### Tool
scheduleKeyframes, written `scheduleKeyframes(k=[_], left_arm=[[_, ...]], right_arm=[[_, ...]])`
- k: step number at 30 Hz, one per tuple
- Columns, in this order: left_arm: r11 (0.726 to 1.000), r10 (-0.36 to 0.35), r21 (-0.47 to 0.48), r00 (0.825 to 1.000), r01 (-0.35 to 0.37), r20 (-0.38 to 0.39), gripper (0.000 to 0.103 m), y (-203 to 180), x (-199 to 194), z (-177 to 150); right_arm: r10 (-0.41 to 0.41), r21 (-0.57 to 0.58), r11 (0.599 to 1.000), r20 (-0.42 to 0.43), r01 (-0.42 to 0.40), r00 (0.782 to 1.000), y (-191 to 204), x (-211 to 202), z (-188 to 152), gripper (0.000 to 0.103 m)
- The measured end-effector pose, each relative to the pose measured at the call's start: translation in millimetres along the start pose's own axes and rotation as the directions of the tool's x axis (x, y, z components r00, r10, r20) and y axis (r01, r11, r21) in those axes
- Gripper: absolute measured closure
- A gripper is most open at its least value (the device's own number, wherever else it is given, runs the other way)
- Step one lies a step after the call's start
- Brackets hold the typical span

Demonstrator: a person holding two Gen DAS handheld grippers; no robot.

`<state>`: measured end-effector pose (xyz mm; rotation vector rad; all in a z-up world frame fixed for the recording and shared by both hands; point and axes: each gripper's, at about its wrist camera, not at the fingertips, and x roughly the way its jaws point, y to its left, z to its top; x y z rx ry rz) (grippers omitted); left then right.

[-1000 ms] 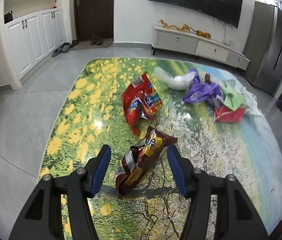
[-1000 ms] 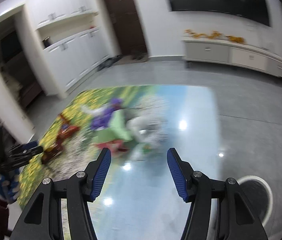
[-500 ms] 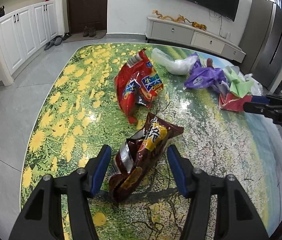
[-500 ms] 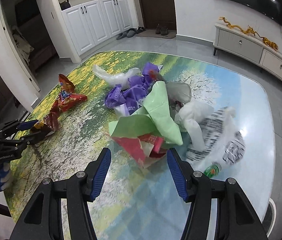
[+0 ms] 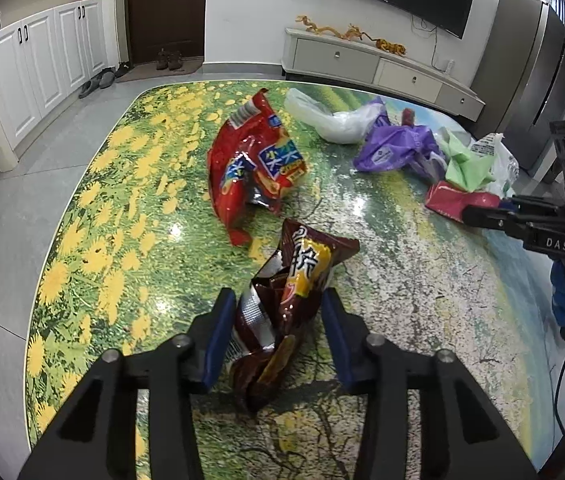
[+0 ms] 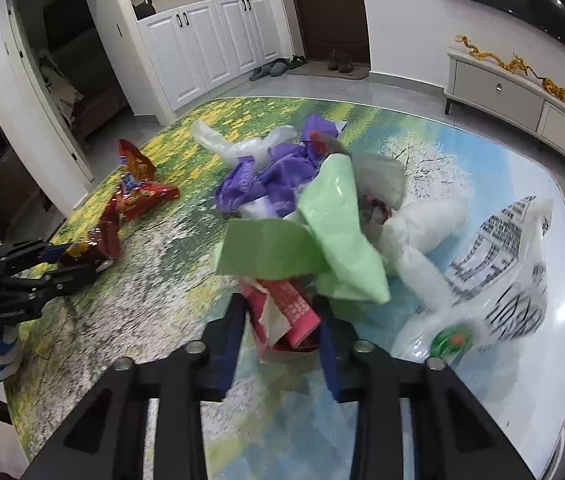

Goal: Collect trash
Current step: 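Grasp the brown snack wrapper with the left tool while the right tool grasps the red barcode wrapper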

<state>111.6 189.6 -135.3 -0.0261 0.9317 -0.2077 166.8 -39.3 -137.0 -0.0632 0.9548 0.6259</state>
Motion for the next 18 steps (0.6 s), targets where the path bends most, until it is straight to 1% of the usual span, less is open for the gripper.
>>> scheduleKeyframes(k=[2,3,9,18], left_arm=[[1.0,-0.012,-0.003,1.0,0.012,0.003,0.07,-3,-2,-1],[1.0,-0.021,-0.006,1.0,0.021,0.005,0.072,-4,-3,-2],[0.999,-0.037,-0.035,0.999,0.038,0.025,0.077,-12,-16,-7],[0.998,-0.049,-0.024,0.997,0.05,0.064,0.079,-37,-42,-10]], right_arm=[[0.02,0.004,1.0,-0.001,-0.02,1.0,2,-5,-6,0.082],[0.028,0.006,1.0,-0.002,-0.028,1.0,3,-7,-8,0.086],[0.065,0.009,0.998,0.011,-0.065,0.998,11,-30,-28,0.093],[0.09,0.025,0.995,0.091,-0.092,0.992,18,-77,-47,0.095]])
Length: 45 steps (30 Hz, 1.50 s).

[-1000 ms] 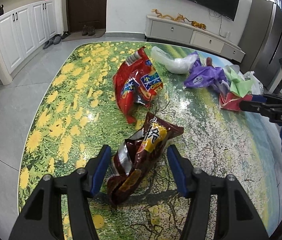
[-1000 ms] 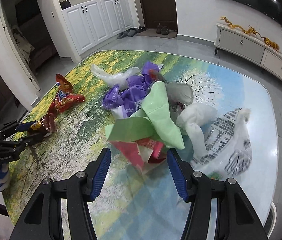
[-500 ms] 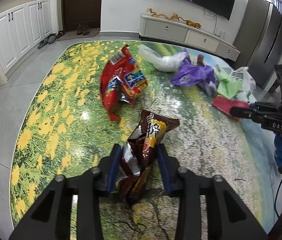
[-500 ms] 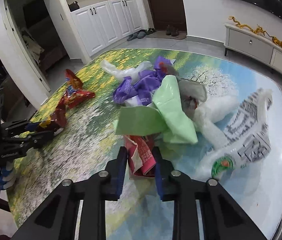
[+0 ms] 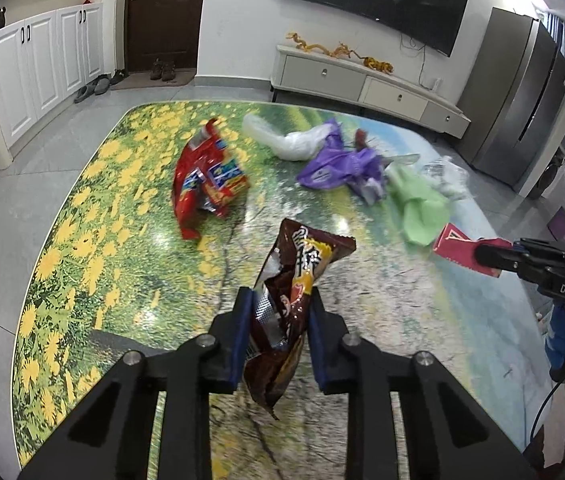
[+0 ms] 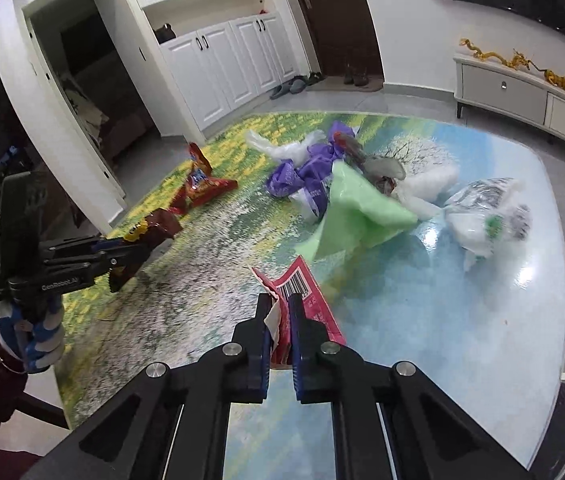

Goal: Collect trash
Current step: 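Grasp the brown snack wrapper with the left tool while the right tool grasps the red barcode wrapper, then carry both wrappers to the bin and open both tools over it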

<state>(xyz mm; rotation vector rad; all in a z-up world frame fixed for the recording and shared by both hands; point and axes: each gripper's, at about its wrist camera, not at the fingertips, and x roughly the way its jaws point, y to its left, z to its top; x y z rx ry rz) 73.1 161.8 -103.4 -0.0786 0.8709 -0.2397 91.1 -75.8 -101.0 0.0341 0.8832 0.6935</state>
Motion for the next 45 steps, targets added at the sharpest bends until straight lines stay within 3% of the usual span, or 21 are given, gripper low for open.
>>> scheduleKeyframes(k=[12,21,26,35,38,45], left_arm=[[0.997,-0.061,0.04,0.997,0.059,0.045,0.079,-55,-25,22],[0.973,-0.182,0.153,0.982,0.174,0.04,0.079,-148,-11,63],[0.937,-0.252,0.248,0.968,0.246,-0.007,0.079,-224,10,81],[0.869,-0.313,0.345,0.935,0.353,-0.168,0.079,-357,77,84],[0.86,-0.302,0.359,0.928,0.364,-0.216,0.079,-391,103,83],[0.846,-0.271,0.367,0.904,0.388,-0.331,0.078,-446,159,71]], right_arm=[[-0.041,0.041,0.999,0.167,0.035,0.985,-6,-75,-4,0.095],[-0.22,0.18,0.968,0.265,0.176,0.939,-64,-149,-18,0.095],[-0.363,0.313,0.908,0.256,0.278,0.896,-116,-184,-44,0.095],[-0.533,0.545,0.742,0.125,0.391,0.837,-213,-218,-113,0.095],[-0.55,0.589,0.697,0.075,0.409,0.832,-237,-217,-132,0.095],[-0.547,0.633,0.638,-0.029,0.439,0.837,-276,-197,-161,0.094]])
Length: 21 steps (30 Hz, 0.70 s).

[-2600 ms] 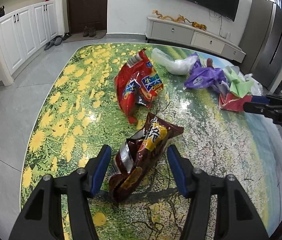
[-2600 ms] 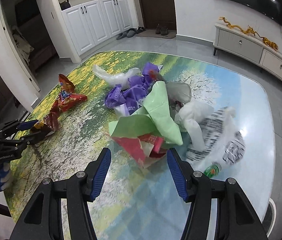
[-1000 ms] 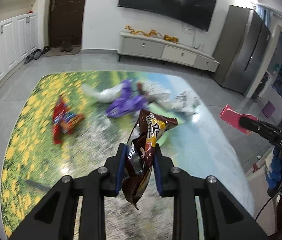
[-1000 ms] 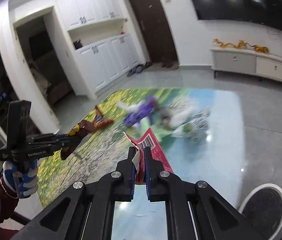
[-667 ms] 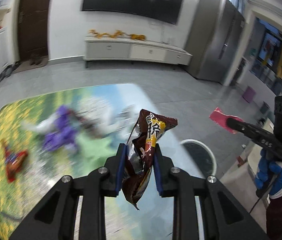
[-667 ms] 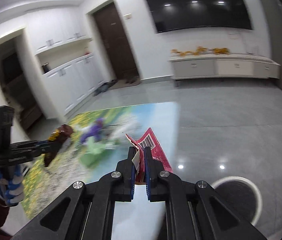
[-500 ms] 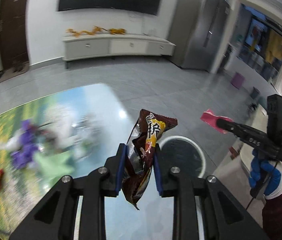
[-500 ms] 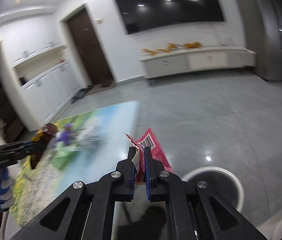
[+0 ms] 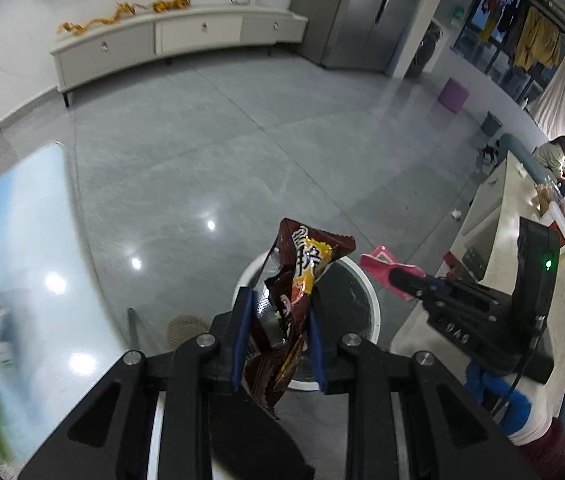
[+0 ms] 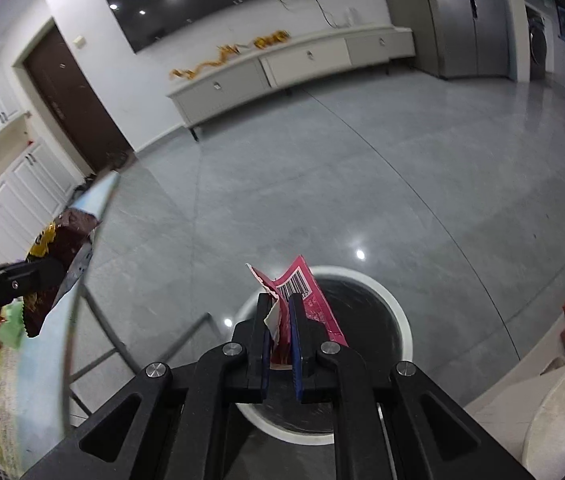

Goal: Collect trash
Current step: 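Carry both wrappers to the bin and open both tools over it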

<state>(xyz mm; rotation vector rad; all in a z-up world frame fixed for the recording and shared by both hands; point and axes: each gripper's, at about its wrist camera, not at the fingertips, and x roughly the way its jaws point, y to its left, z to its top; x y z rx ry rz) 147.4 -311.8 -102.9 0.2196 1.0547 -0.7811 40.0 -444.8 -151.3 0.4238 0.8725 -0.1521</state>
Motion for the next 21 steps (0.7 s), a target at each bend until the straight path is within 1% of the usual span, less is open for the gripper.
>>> scheduleKeyframes(k=[6,10,11,13,14,15,17,19,21], left_arm=[[1.0,-0.006,-0.022,0.996,0.004,-0.09,0.076,-10,51,7],[0.997,-0.055,-0.067,0.99,0.047,-0.129,0.074,-12,75,10],[0.995,-0.067,-0.076,0.989,0.057,-0.134,0.072,-12,78,9],[0.992,-0.094,-0.098,0.985,0.081,-0.144,0.062,-12,86,9],[0.99,-0.106,-0.108,0.984,0.091,-0.145,0.054,-13,88,9],[0.989,-0.115,-0.112,0.983,0.1,-0.144,0.053,-14,89,11],[0.987,-0.128,-0.113,0.982,0.113,-0.141,0.053,-18,89,12],[0.988,-0.124,-0.103,0.984,0.111,-0.131,0.053,-21,84,10],[0.992,-0.109,-0.082,0.988,0.1,-0.109,0.053,-21,70,8]], right_arm=[[-0.03,0.027,0.999,-0.065,0.032,0.997,-19,32,-3,0.092],[-0.045,0.027,0.998,-0.102,0.048,0.994,-23,48,-4,0.091],[-0.057,0.023,0.998,-0.11,0.059,0.992,-24,51,-4,0.089],[-0.075,0.024,0.997,-0.116,0.078,0.99,-23,55,-8,0.07],[-0.085,0.029,0.996,-0.116,0.089,0.99,-25,55,-8,0.066],[-0.091,0.034,0.995,-0.113,0.095,0.989,-27,54,-12,0.063],[-0.102,0.042,0.993,-0.107,0.107,0.989,-29,50,-13,0.063],[-0.108,0.043,0.993,-0.099,0.113,0.989,-30,45,-12,0.063],[-0.111,0.042,0.992,-0.087,0.115,0.99,-30,37,-13,0.063]])
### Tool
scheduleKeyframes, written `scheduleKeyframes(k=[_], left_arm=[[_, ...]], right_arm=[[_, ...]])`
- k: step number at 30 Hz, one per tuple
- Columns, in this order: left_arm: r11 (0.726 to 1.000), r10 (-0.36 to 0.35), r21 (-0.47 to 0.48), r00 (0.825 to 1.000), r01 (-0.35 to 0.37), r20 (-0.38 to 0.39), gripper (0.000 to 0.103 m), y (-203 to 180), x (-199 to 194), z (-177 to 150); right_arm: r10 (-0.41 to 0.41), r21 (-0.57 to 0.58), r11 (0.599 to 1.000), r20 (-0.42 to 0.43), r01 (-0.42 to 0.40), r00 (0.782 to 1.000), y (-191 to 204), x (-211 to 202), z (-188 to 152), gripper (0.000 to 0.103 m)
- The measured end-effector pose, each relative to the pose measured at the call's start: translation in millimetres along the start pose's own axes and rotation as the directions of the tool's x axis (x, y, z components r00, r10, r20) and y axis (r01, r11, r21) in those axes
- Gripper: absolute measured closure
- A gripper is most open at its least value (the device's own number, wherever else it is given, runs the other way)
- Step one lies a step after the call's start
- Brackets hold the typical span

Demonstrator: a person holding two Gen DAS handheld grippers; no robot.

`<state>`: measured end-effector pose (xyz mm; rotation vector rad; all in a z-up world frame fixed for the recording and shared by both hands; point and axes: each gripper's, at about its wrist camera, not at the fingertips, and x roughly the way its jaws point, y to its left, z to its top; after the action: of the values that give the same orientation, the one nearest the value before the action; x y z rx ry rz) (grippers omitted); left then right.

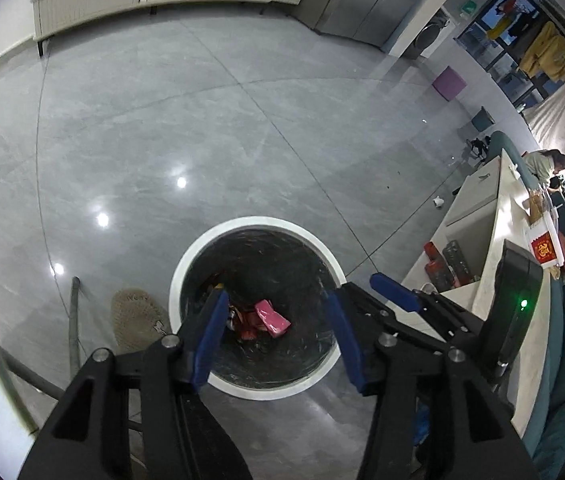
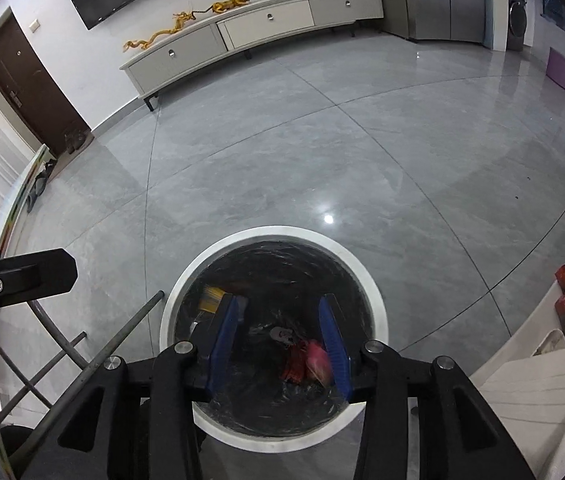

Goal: Collect trash
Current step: 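Carry both wrappers to the bin and open both tools over it, then return both tools to the table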

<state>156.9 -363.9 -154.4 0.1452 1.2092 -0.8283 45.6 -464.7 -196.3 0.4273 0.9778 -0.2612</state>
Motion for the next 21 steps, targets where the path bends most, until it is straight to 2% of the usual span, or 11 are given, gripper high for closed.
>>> scheduleKeyframes(k=[6,12,17,21], left_arm=[[0.996,0.059,0.055,0.994,-0.064,0.092,0.053,-10,-51,-15],[0.989,0.106,0.08,0.975,-0.123,0.193,0.053,-4,-116,-41],[0.987,0.136,0.05,0.951,-0.156,0.279,0.053,19,-173,-71],[0.982,0.183,-0.023,0.923,-0.186,0.339,0.053,54,-218,-99]], right_arm=[[0.016,-0.021,1.0,0.065,-0.014,0.998,14,-38,5,0.063],[0.061,-0.073,0.996,0.159,-0.05,0.985,43,-95,10,0.063],[0.105,-0.142,0.987,0.225,-0.074,0.969,81,-141,13,0.063],[0.153,-0.213,0.972,0.262,-0.097,0.953,119,-171,15,0.063]])
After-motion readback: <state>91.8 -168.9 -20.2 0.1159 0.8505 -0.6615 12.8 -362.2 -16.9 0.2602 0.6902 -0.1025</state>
